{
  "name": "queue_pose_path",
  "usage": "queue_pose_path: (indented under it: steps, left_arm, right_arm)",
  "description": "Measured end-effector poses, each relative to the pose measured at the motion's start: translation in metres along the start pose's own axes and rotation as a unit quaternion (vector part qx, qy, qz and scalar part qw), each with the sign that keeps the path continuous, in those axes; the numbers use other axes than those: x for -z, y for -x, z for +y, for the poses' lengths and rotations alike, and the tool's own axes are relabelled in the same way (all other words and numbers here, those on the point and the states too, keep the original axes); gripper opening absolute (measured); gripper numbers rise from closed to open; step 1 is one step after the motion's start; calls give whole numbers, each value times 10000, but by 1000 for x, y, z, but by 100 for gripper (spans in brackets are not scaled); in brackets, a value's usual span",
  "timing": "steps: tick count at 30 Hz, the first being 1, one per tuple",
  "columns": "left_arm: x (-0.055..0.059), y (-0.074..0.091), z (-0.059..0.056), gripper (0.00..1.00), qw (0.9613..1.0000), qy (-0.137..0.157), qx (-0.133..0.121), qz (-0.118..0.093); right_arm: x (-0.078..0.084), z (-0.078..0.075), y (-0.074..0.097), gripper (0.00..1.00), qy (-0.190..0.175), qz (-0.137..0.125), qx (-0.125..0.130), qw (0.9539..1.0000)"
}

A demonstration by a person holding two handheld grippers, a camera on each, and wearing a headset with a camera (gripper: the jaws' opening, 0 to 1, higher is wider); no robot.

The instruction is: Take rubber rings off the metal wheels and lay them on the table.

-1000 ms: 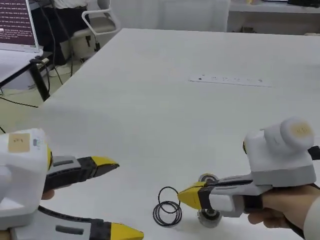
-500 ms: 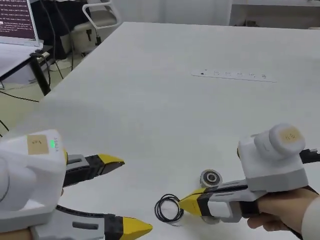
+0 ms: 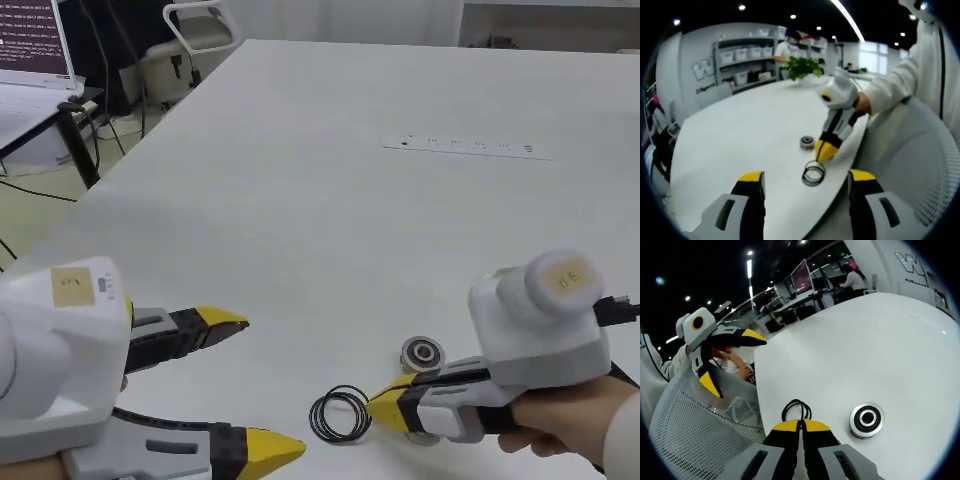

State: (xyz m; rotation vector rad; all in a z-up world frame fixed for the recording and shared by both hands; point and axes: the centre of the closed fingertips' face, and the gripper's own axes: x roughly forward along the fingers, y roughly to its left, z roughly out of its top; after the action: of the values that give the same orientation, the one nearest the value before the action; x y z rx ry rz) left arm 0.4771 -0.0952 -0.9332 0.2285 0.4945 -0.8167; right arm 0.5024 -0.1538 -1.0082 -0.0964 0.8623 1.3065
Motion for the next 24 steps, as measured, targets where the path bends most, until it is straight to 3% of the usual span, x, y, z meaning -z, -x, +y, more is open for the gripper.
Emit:
queue_pose_path:
  steps: [13, 24]
  left_arm:
    - [0, 0, 1, 68, 10000, 1, -19, 14]
    - [1, 0, 2, 68, 10000, -4, -24, 36]
  right_arm:
    - [2, 1, 0, 2, 602, 230, 127, 9978]
    - [3, -1, 2, 6, 723, 302, 182, 9968]
